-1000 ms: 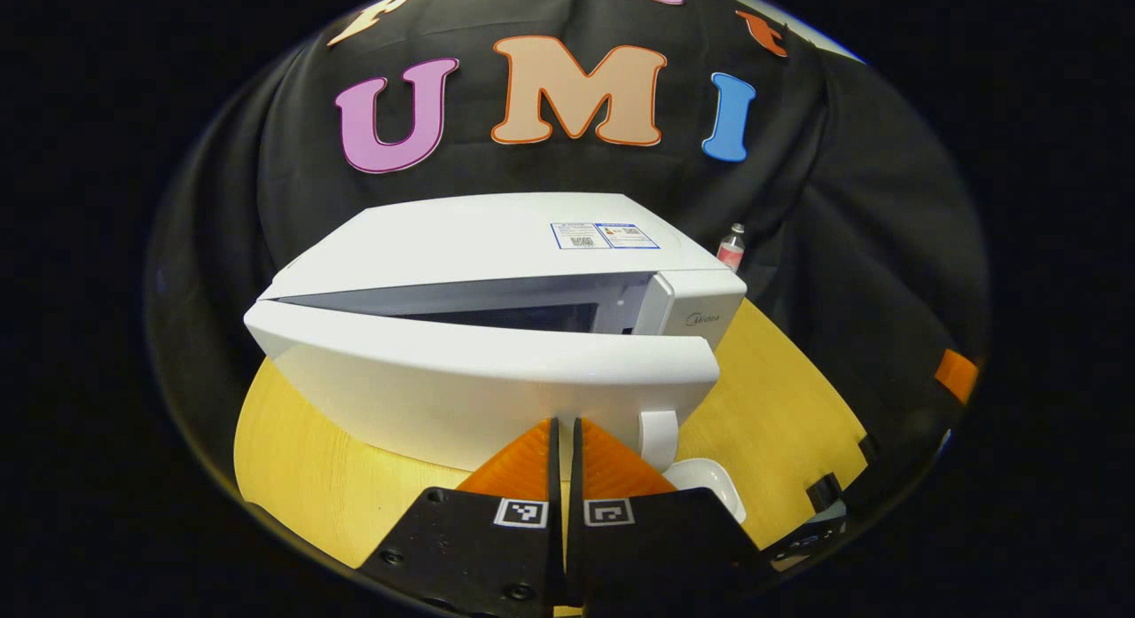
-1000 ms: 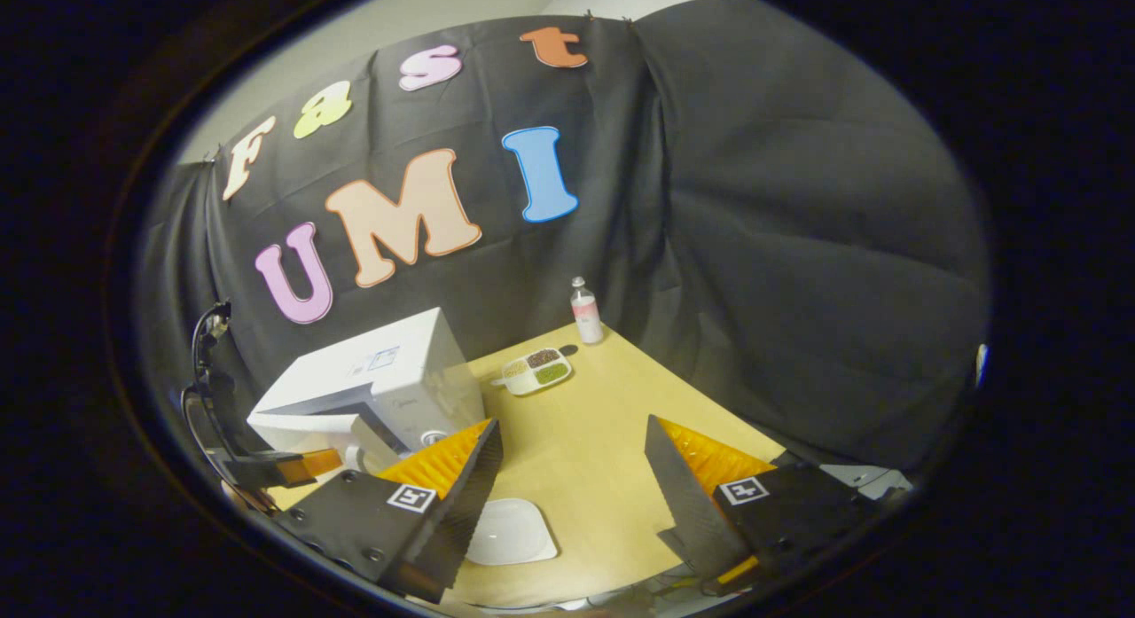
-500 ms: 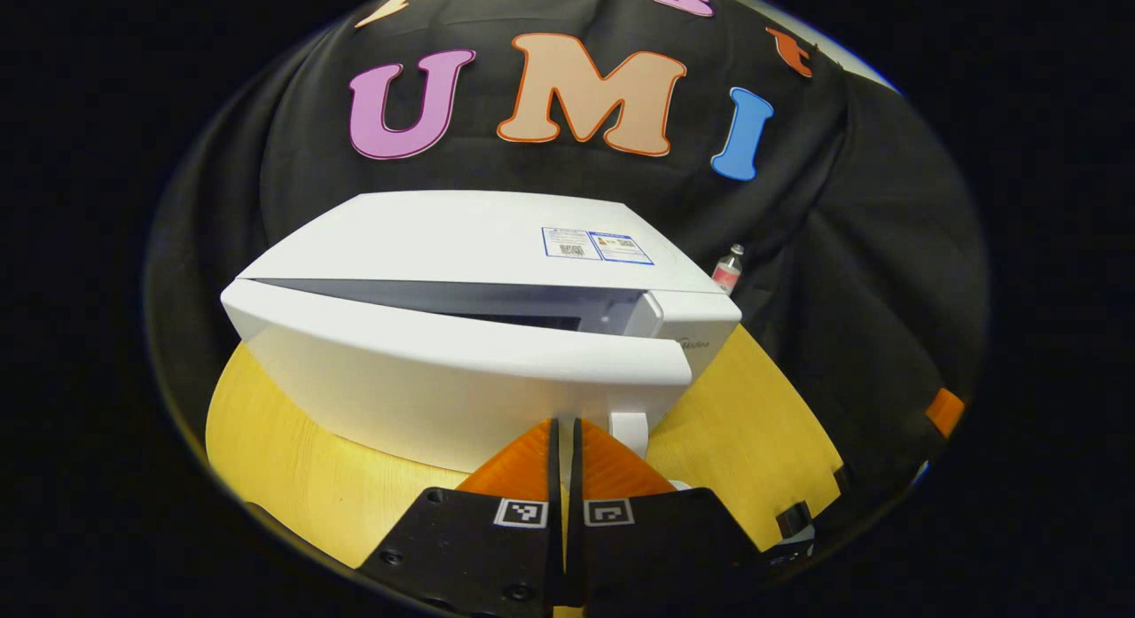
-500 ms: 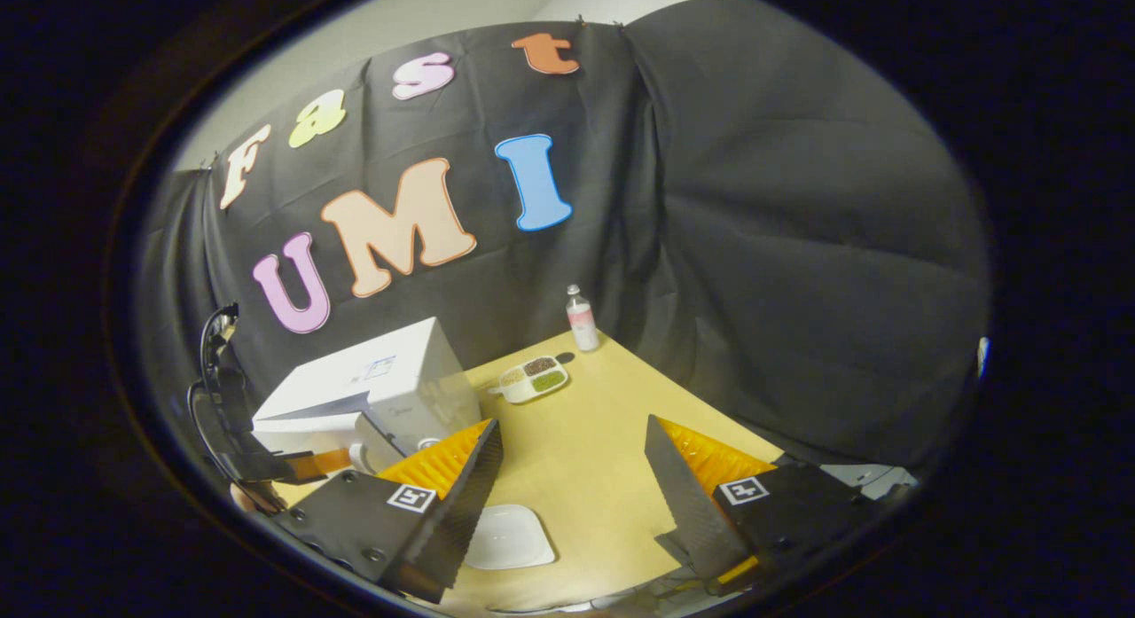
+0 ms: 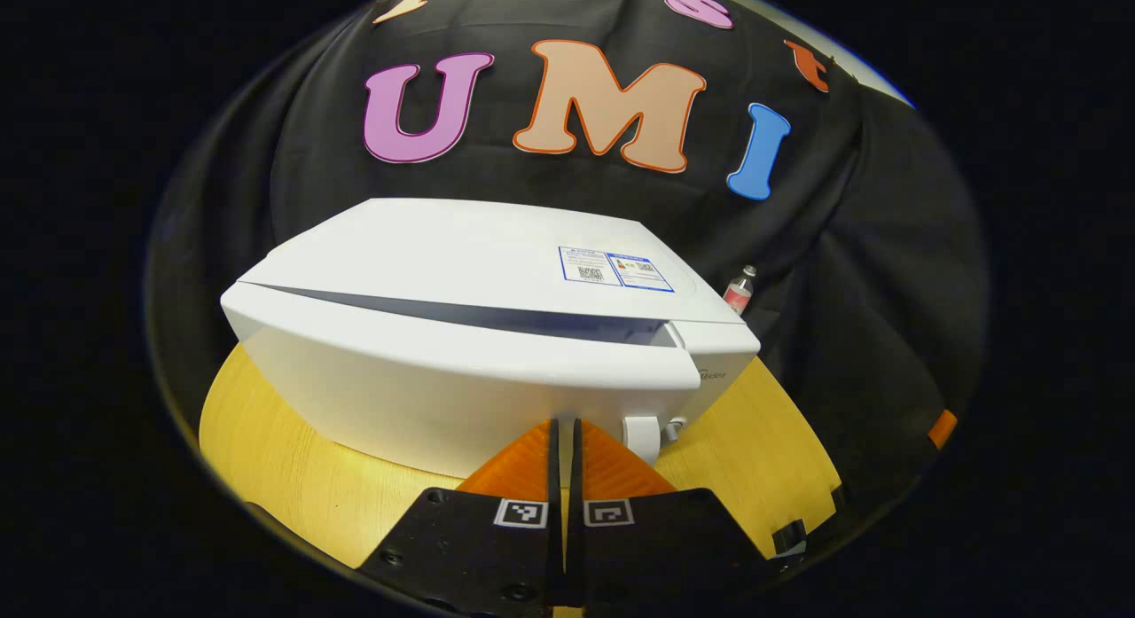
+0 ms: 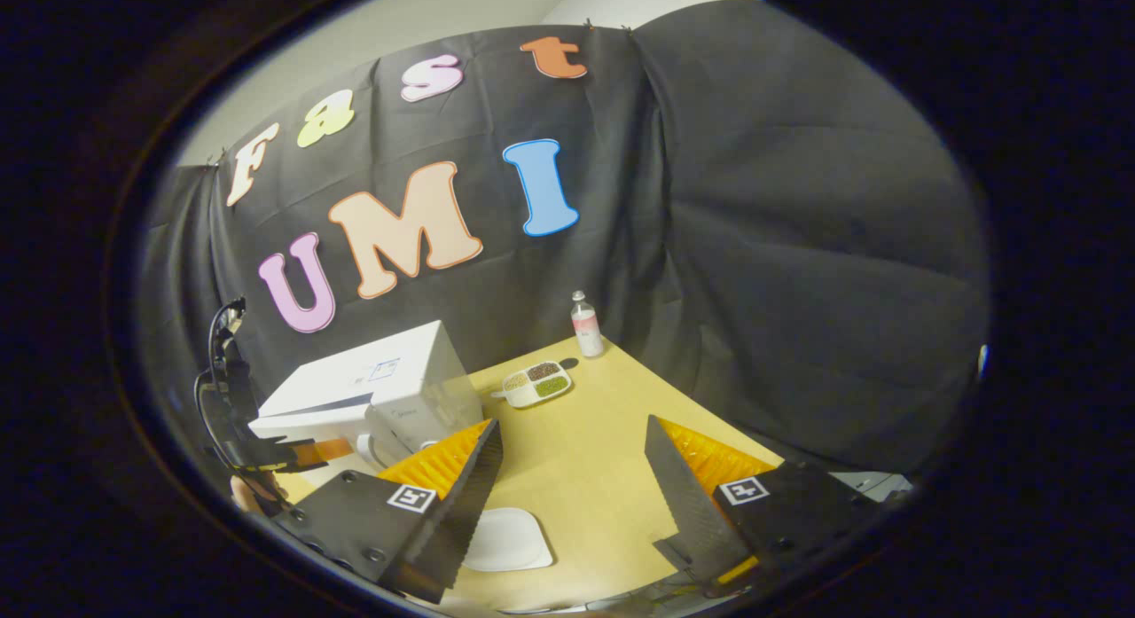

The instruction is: Open the microwave oven with the left hand, put the food in, and close the microwave oven.

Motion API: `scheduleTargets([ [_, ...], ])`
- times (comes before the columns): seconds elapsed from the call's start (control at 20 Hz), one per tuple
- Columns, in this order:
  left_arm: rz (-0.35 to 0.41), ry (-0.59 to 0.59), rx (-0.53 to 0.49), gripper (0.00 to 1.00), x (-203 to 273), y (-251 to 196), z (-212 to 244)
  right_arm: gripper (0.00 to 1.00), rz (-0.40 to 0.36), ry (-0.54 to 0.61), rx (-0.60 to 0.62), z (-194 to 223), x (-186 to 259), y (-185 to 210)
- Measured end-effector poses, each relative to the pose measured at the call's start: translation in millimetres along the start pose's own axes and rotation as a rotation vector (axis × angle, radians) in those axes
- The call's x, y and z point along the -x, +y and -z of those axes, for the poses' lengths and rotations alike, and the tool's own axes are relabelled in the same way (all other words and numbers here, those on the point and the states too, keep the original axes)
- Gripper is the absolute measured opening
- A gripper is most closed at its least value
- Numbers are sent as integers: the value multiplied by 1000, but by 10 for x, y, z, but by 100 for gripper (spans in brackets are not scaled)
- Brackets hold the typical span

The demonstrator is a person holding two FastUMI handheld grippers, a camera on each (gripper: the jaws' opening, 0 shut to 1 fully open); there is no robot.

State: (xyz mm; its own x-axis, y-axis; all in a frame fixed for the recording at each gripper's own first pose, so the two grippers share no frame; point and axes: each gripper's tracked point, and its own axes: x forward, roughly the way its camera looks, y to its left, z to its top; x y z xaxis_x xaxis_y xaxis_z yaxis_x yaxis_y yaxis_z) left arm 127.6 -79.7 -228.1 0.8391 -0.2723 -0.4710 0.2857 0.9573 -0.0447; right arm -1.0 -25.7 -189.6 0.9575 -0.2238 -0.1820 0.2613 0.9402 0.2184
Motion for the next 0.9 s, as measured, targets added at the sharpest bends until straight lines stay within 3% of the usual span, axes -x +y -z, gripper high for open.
scheduleTargets([
  [0.15, 0, -12, -18, 0, -38, -12, -58, 99, -3, -5, 6, -12, 1, -8],
  [0.2, 1, -16, -23, 0, -41, -21, -71, 91, -5, -4, 9, -14, 2, 3],
  [0.9, -5, -12, -52, 0, -97, -20, -152, 91, -23, 30, 39, 53, -159, 116],
])
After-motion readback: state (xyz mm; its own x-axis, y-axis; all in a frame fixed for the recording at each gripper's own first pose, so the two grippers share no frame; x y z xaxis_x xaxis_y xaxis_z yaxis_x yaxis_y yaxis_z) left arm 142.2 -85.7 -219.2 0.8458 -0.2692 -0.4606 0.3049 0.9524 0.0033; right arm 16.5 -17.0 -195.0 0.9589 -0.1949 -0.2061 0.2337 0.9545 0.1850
